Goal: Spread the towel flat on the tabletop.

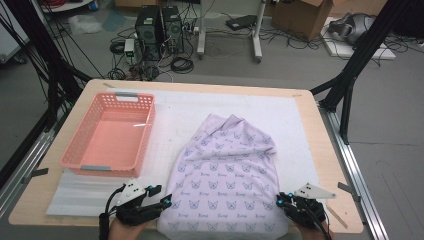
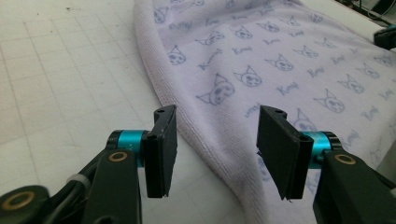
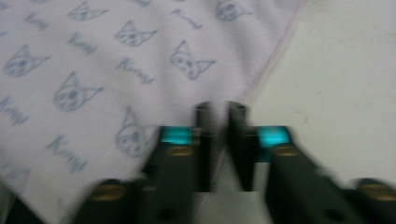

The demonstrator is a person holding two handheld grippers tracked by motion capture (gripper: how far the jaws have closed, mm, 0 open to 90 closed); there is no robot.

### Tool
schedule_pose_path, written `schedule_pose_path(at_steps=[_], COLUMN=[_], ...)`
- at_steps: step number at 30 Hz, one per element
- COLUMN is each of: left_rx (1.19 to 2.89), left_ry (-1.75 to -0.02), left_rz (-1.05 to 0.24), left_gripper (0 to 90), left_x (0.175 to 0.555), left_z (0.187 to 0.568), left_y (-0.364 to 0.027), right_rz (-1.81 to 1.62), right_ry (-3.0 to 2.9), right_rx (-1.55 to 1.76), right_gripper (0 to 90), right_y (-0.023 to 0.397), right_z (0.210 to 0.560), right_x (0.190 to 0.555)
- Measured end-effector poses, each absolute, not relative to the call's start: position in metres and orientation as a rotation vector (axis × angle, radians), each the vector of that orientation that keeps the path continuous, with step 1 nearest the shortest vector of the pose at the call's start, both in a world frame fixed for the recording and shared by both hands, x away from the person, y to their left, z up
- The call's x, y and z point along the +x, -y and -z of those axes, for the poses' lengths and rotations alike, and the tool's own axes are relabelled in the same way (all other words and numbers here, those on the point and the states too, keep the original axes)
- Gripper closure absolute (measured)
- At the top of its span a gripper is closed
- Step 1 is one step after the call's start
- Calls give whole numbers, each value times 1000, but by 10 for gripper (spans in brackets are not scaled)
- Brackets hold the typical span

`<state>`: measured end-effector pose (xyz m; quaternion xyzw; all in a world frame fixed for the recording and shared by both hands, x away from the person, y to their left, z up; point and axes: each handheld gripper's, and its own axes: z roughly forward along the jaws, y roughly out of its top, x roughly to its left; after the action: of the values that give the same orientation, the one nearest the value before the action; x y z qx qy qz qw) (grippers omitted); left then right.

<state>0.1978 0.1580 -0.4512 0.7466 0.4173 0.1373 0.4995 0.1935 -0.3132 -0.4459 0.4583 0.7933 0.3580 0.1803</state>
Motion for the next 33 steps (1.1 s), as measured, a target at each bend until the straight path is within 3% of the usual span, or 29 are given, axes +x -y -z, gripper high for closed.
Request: schedule_pose_path(at_steps=[6,7,8,9,12,26,33], left_rx=[1799,1797,1801,1803,1813,1777,1776], left_ry=[-976,-971,-971,-971,-964,-928,-915], left_rz=[-325,-323,-317,-316,-313,-333,-314], left_gripper=[471,469,468,466,461,426,402], left_x=[200,202,204,206,208,199,203], left_z=[449,450,451,451,453,445,444], left_y=[-156,-155,-153,-152,-149,-153,-150], right_rz=[-1010,-1020,-1039,-1055,-1081,-1153,-1170], right_ry=[-2271,-2269,-2252,-2224,-2187,-2156,-2134], right_rx=[1310,1305,1305,1313,1294,1245,1265], right_gripper=[867,824,692,637,578,415,392], right_y=[322,324,326,328,330,318,325], right_z=[443,443,443,443,440,433,433], right_x=[183,182,181,182,186,187,190])
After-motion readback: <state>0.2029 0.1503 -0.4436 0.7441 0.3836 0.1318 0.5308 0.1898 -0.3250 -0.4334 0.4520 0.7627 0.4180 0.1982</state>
